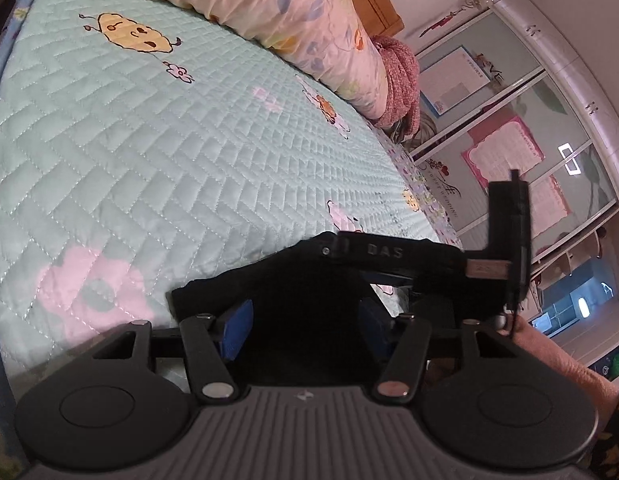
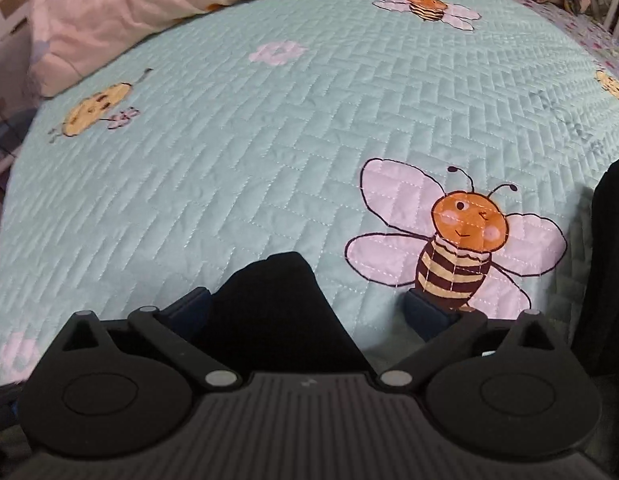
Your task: Fold clothes
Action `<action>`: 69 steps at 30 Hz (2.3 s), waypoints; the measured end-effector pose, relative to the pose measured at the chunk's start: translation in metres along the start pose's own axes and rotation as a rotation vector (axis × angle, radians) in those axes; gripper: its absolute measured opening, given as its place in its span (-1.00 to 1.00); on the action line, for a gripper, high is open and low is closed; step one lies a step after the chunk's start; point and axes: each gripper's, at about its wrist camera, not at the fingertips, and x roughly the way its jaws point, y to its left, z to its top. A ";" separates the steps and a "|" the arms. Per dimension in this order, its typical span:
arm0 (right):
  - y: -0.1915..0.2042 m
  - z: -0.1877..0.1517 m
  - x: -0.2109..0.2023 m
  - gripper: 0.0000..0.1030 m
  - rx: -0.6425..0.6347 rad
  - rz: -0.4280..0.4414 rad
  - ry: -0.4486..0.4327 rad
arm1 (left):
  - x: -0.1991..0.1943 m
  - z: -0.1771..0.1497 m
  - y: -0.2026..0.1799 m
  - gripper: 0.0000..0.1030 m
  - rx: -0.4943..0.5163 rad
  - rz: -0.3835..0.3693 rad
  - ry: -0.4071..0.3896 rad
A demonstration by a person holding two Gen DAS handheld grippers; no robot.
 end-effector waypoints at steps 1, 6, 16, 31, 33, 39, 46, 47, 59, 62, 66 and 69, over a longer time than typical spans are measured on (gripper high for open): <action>-0.001 -0.001 -0.003 0.65 -0.008 0.025 -0.006 | 0.000 0.000 0.000 0.19 0.002 0.000 0.000; -0.010 0.005 -0.001 0.37 -0.015 0.119 0.025 | 0.000 -0.003 0.003 0.19 0.006 0.000 0.001; 0.034 0.005 -0.059 -0.49 -0.250 0.003 -0.085 | -0.001 -0.005 -0.002 0.19 0.039 0.014 0.003; -0.006 -0.113 -0.111 -0.12 0.415 -0.023 -0.310 | 0.004 -0.010 -0.005 0.18 0.100 0.044 0.001; -0.011 -0.158 -0.118 0.06 0.555 -0.005 -0.279 | 0.004 -0.011 -0.006 0.18 0.108 0.049 -0.005; -0.015 -0.258 -0.149 0.05 0.864 0.114 -0.316 | 0.001 -0.022 -0.014 0.18 0.181 0.078 -0.034; -0.026 -0.335 -0.233 0.17 0.939 0.067 -0.575 | -0.011 -0.036 -0.034 0.19 0.270 0.156 -0.078; -0.031 -0.355 -0.243 0.26 0.981 0.033 -0.603 | -0.014 -0.038 -0.039 0.19 0.283 0.165 -0.079; -0.045 -0.475 -0.295 0.29 1.200 -0.099 -0.668 | -0.037 -0.084 -0.108 0.33 0.584 0.149 -0.001; -0.063 -0.501 -0.325 0.37 1.263 -0.180 -0.775 | -0.024 -0.103 -0.120 0.40 0.693 0.145 0.102; -0.087 -0.553 -0.340 0.43 1.344 -0.383 -0.676 | 0.004 -0.122 -0.108 0.41 0.772 0.206 0.245; -0.085 -0.598 -0.344 0.11 1.441 -0.368 -0.697 | 0.007 -0.122 -0.108 0.45 0.823 0.212 0.245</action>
